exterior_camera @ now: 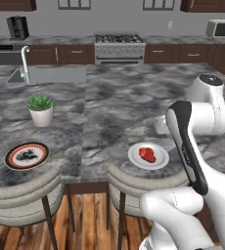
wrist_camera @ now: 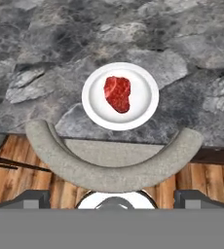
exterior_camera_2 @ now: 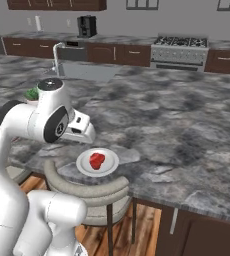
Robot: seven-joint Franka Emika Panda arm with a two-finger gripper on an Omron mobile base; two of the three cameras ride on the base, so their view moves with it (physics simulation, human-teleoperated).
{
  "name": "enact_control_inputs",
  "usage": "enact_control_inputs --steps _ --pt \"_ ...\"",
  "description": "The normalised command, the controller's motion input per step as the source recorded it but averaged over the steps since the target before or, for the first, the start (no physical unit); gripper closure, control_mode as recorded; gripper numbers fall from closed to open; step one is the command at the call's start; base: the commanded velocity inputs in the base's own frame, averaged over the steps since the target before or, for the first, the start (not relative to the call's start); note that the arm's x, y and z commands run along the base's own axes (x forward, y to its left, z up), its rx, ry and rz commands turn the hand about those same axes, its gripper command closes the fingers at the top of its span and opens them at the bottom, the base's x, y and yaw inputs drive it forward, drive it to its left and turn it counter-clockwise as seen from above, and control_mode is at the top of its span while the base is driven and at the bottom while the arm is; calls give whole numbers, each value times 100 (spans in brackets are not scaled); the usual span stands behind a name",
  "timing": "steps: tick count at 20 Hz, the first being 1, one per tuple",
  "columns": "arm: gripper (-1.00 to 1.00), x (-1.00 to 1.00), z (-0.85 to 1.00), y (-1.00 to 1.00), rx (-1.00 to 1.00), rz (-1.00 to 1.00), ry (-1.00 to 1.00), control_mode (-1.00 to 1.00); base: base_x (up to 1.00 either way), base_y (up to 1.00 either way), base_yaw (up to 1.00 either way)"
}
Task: Transport the steak and avocado to the fridge. Place the steak on the rack containing meat and place the avocado on the rack containing the vegetable, ensuring meats and vegetables are on different racks.
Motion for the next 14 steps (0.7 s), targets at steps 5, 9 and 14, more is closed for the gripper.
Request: enact_control_inputs --steps 5,9,14 --pt "-100 82 -71 1 3 -1 17 -100 0 0 0" --pt "-100 48 -59 0 0 -2 9 -100 0 0 0" --pt "-100 31 -46 0 0 -3 10 -100 0 0 0"
